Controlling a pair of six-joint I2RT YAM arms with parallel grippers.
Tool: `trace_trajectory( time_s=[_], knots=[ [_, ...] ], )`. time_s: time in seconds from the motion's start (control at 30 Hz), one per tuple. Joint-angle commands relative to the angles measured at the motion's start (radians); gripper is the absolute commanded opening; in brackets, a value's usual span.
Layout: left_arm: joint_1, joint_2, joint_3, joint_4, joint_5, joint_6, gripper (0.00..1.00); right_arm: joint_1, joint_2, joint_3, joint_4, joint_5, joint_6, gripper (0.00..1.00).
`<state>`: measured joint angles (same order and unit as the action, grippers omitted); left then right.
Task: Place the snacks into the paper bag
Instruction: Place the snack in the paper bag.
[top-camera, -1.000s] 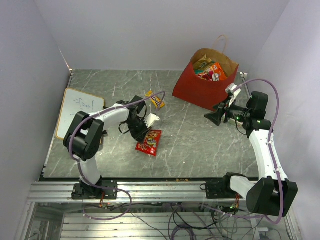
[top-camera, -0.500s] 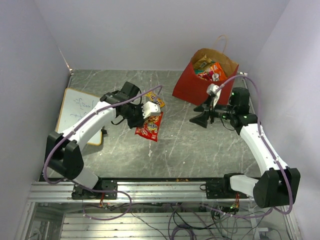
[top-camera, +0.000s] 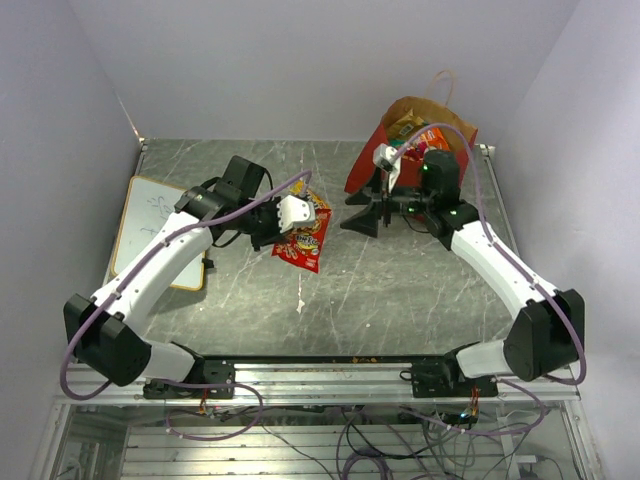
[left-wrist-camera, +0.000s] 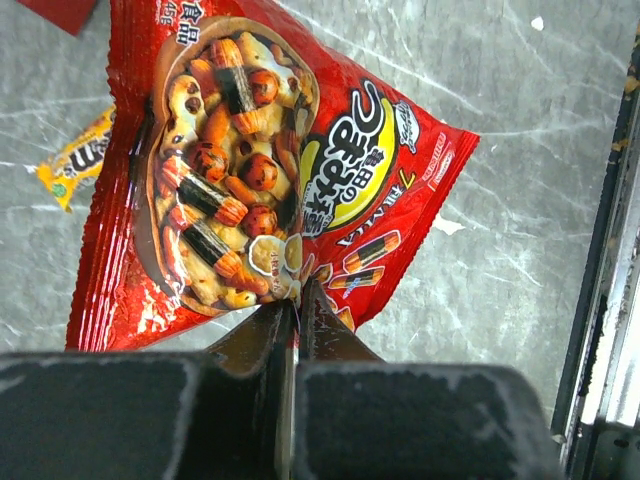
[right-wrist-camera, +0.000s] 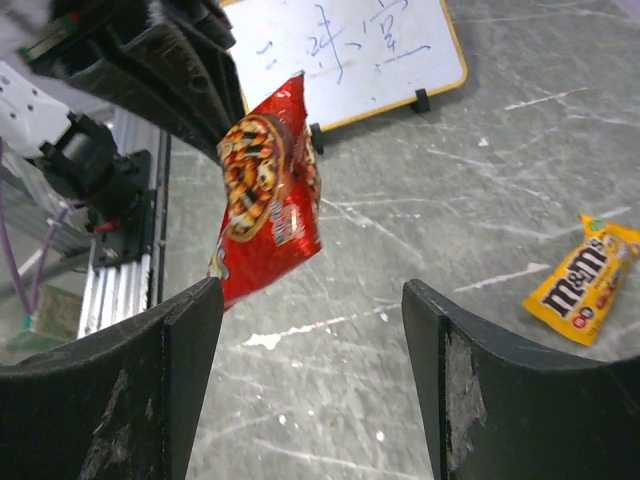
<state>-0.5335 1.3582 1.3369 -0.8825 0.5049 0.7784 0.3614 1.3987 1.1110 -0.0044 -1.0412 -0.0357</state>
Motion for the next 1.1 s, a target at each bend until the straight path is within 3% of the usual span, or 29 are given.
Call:
trace_trajectory(
  time_s=[0.0, 0.2, 0.4, 0.87, 0.97, 1.07],
  knots=[
    [-0.015, -0.048, 0.005, 0.064, 0.059, 0.010, 0.07, 0.035, 0.053, 0.035, 0.125, 0.015, 0.166, 0.72],
    [-0.024, -0.066, -0.018, 0.083, 0.051, 0.005, 0.07, 0.084, 0.092, 0.056, 0.150, -0.013, 0.204, 0.72],
    [-0.029, -0.076, -0.041, 0.110, 0.046, -0.006, 0.07, 0.110, 0.103, 0.055, 0.165, -0.032, 0.216, 0.64],
    [-0.048, -0.071, -0.057, 0.147, 0.027, -0.042, 0.08, 0.111, 0.103, 0.069, 0.112, -0.018, 0.169, 0.14],
    [-0.048, -0.070, -0.064, 0.158, 0.015, -0.059, 0.15, 0.110, 0.091, 0.076, 0.068, -0.009, 0.116, 0.09],
    [-0.047, -0.066, -0.070, 0.160, 0.007, -0.068, 0.30, 0.106, 0.068, 0.066, 0.030, 0.010, 0.057, 0.00]
  ],
)
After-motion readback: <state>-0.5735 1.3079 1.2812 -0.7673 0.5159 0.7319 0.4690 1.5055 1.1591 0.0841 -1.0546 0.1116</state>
